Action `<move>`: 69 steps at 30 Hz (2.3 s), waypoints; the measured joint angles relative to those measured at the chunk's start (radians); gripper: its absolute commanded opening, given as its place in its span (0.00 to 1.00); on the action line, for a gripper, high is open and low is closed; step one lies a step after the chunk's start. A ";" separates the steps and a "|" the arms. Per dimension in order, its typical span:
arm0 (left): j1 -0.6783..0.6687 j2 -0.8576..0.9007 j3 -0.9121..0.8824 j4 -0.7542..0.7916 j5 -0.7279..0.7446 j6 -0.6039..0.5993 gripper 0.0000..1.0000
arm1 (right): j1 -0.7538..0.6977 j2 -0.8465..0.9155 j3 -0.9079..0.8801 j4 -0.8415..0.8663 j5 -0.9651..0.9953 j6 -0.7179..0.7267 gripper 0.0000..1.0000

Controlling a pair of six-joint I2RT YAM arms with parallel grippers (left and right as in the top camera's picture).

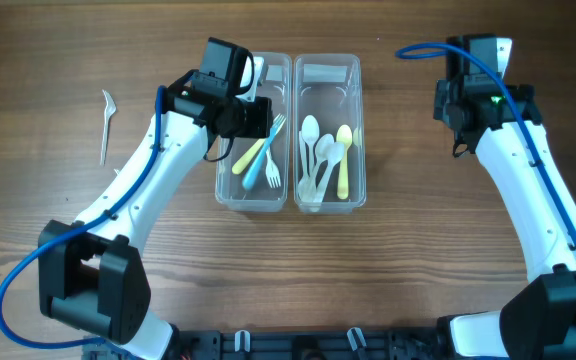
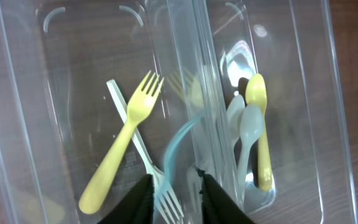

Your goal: Pack container

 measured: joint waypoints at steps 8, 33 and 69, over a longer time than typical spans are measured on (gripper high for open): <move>0.103 -0.045 0.000 -0.079 -0.033 -0.006 0.69 | 0.000 0.000 0.000 0.000 0.000 0.000 1.00; 0.607 -0.214 -0.515 0.059 -0.364 -0.024 0.82 | 0.000 0.000 0.000 0.000 0.000 0.000 1.00; 0.596 -0.352 -0.558 0.493 0.361 -0.086 0.04 | 0.000 0.000 0.000 0.000 0.000 0.000 1.00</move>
